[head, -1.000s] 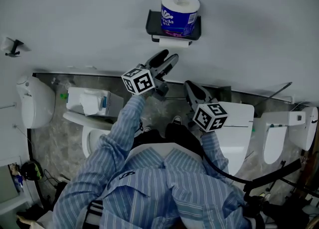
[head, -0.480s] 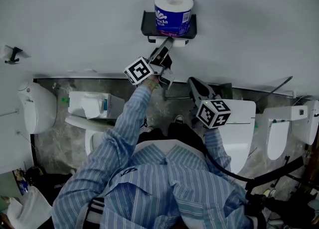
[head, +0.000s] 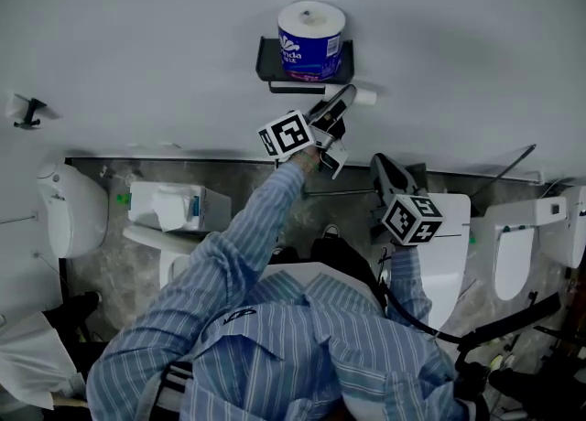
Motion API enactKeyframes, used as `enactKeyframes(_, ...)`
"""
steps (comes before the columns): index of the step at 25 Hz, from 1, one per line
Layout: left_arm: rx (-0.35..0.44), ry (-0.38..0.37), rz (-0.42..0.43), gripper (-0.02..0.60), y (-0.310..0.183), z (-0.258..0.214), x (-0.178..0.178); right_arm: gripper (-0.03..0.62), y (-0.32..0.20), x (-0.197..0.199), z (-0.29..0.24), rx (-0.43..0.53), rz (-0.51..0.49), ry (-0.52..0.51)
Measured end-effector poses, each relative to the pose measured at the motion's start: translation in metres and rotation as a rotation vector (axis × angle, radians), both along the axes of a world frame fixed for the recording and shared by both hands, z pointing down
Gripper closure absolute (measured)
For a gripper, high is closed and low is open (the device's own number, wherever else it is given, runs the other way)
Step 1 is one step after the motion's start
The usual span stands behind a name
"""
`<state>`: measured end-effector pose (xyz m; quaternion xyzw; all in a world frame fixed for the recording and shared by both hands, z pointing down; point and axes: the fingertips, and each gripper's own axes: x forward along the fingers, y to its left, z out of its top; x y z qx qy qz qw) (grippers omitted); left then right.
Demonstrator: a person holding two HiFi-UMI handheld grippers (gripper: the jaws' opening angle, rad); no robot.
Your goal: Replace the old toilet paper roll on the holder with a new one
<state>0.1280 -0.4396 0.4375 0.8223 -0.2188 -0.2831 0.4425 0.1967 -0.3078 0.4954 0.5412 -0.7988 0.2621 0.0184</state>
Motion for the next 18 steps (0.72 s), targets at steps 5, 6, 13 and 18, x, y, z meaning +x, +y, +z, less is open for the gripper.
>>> enactKeyframes(5,-0.012,-0.023,0.105,0.380,0.017,0.000,0.051,0.572,0.012,0.037,-0.007,0.033,0.078,0.019)
enactKeyframes(6,-0.011,-0.034,0.123,0.380,0.022,0.002,0.057,0.572,0.015,0.041,-0.009,0.046,0.078,0.021)
enactKeyframes(13,-0.004,-0.112,0.159,0.380,0.053,0.025,0.046,0.572,0.025,0.043,-0.033,0.091,-0.023,-0.007)
enactKeyframes(18,0.015,-0.160,0.101,0.380,0.057,0.033,0.006,0.571,0.010,0.023,-0.058,0.155,-0.097,-0.031)
